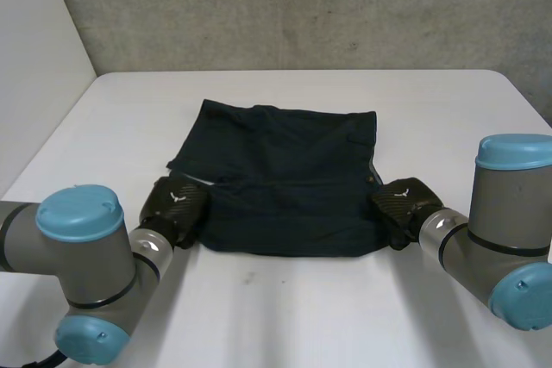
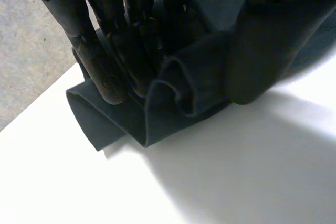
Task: Fold the shorts.
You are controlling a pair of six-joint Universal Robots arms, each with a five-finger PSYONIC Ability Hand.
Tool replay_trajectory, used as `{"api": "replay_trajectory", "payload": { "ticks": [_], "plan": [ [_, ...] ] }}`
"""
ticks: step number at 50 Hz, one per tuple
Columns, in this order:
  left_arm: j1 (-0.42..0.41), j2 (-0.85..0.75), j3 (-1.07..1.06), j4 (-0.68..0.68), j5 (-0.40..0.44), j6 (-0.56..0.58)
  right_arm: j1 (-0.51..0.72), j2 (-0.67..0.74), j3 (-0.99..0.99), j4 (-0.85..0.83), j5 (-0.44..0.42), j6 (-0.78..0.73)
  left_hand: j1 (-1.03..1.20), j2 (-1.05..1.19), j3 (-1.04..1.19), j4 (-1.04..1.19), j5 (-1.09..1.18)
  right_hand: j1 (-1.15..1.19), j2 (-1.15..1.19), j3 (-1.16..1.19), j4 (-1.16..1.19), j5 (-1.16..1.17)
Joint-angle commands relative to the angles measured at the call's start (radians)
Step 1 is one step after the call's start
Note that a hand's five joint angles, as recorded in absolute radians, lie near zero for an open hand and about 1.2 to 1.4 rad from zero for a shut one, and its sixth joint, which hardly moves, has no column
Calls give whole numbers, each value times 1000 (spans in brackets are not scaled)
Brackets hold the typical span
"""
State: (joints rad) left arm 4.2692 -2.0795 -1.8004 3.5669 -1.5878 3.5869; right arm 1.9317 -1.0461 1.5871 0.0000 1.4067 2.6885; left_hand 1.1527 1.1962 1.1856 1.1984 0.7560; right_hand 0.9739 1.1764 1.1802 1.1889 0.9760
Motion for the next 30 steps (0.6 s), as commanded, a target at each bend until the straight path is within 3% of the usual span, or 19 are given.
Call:
{"api": "replay_trajectory", "payload": {
  "ticks": [1, 11, 16, 30],
  "plan": [
    [1, 41, -7, -3, 5, 1, 1, 0, -1, 0, -2, 1, 244, 200, 211, 198, 466, 422, 220, 216, 207, 246],
    [21, 39, -11, -19, 2, 6, 1, -3, -1, 5, -3, -1, 244, 200, 211, 198, 466, 422, 220, 216, 207, 246],
    [21, 114, -40, -109, -5, 33, 4, -25, 2, 34, -2, -38, 244, 200, 211, 198, 466, 422, 220, 216, 207, 246],
    [21, 619, -213, -747, 5, 39, 0, -308, 119, 368, 15, -426, 244, 200, 211, 198, 466, 422, 220, 216, 207, 246]
  ]
}}
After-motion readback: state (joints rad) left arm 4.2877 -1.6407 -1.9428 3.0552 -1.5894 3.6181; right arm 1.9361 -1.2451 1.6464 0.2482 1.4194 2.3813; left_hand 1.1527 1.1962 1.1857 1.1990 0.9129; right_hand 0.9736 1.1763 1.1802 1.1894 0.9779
